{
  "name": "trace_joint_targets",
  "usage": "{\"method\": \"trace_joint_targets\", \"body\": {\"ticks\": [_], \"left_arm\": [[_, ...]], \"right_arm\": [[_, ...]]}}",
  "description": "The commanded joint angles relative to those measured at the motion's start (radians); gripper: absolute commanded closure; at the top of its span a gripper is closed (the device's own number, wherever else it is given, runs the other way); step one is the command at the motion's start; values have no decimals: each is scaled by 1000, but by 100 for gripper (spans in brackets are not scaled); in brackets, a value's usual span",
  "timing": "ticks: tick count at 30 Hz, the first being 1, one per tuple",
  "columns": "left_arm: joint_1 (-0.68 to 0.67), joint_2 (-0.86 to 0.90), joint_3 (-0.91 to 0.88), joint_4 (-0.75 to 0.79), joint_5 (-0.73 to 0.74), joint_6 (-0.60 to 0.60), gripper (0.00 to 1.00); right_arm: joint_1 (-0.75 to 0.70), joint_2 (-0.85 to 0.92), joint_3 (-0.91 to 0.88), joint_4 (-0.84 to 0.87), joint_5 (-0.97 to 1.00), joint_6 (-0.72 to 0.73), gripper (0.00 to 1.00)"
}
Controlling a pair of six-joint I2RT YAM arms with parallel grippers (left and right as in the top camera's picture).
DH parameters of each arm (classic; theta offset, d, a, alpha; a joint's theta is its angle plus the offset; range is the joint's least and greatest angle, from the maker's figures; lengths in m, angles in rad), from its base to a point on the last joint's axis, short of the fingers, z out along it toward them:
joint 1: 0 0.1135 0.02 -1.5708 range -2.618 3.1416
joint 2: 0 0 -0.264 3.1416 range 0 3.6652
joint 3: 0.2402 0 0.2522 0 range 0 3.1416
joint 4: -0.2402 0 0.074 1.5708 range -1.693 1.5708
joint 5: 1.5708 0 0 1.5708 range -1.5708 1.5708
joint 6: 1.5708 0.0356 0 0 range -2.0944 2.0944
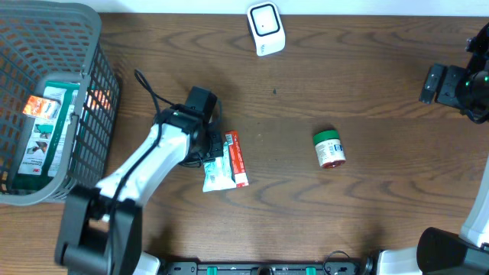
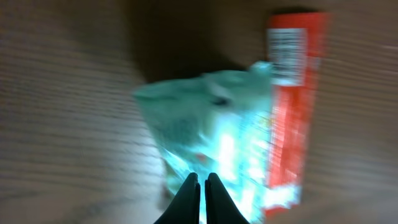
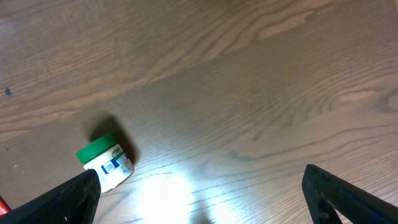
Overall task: Scan the item barcode
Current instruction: 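Lower the mint wipes packet and red tube onto the table, release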
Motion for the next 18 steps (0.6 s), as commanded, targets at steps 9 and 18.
{"method": "trace_joint_targets", "body": {"ticks": [9, 18], "left_arm": [[3, 195, -16, 19, -130, 33, 93], [2, -53, 26, -43, -226, 11, 93]], "right_arm": [[-3, 3, 11, 0, -1, 15, 1], [-3, 3, 11, 0, -1, 15, 1]]}}
